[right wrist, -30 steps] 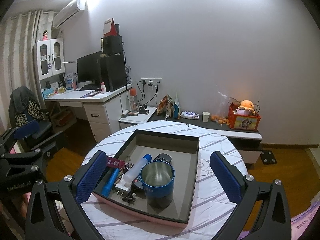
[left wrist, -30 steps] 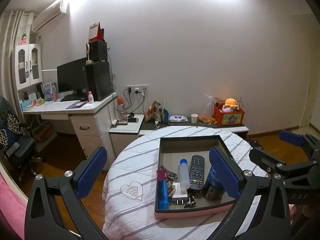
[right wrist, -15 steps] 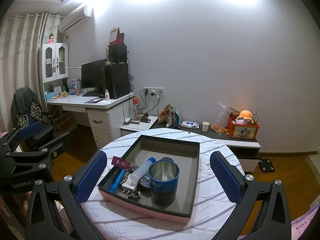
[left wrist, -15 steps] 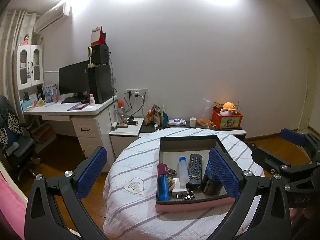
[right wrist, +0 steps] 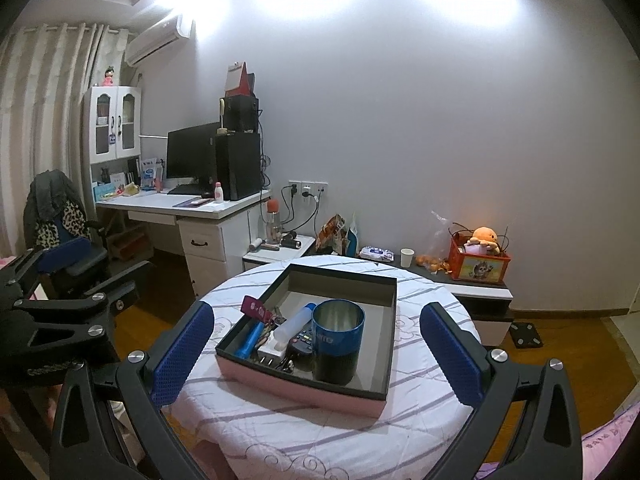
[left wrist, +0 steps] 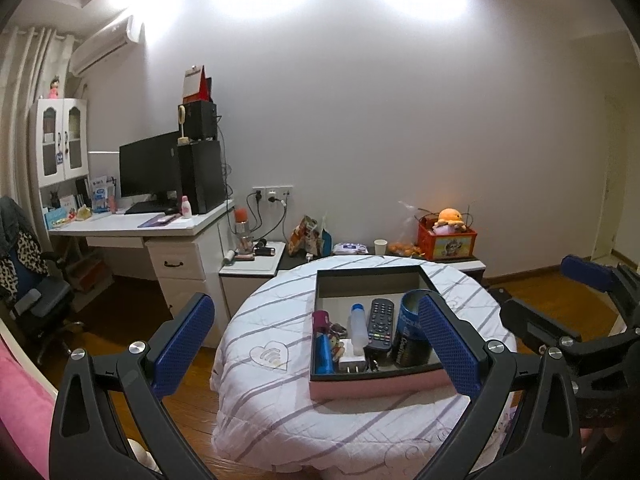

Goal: Organize rigid objects

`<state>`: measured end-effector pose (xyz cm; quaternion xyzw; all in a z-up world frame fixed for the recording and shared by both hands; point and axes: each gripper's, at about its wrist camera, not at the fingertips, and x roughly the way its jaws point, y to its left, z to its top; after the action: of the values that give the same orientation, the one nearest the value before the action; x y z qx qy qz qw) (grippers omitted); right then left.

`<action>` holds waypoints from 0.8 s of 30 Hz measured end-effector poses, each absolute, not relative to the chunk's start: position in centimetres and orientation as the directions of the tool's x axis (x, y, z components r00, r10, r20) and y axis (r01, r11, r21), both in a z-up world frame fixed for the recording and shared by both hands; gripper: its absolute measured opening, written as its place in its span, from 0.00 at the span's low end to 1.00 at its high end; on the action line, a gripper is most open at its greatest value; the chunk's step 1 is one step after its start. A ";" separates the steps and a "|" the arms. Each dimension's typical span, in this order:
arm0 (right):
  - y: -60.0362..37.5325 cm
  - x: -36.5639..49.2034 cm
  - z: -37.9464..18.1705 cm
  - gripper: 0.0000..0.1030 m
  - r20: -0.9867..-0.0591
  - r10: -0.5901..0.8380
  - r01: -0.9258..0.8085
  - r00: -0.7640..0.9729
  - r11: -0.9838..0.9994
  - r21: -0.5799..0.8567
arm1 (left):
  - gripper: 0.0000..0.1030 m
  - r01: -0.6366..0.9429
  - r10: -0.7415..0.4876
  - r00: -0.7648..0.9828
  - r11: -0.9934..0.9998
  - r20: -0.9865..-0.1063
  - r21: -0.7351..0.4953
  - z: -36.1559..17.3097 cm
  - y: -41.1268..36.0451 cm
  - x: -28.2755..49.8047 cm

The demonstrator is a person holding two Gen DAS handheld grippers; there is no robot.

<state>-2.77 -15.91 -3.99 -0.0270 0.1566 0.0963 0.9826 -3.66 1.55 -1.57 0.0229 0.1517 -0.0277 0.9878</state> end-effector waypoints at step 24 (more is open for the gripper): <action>-17.0 -7.3 -4.3 1.00 -0.224 0.140 -0.143 0.965 0.990 0.005 | 1.00 0.089 -0.072 0.970 0.994 -0.232 0.067 -1.2 0.8 -8.6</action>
<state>-7.29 -16.98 -4.34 -0.0058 0.1124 0.0715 0.9911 -8.55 0.78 -1.22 0.0384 0.1152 -0.0405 0.9918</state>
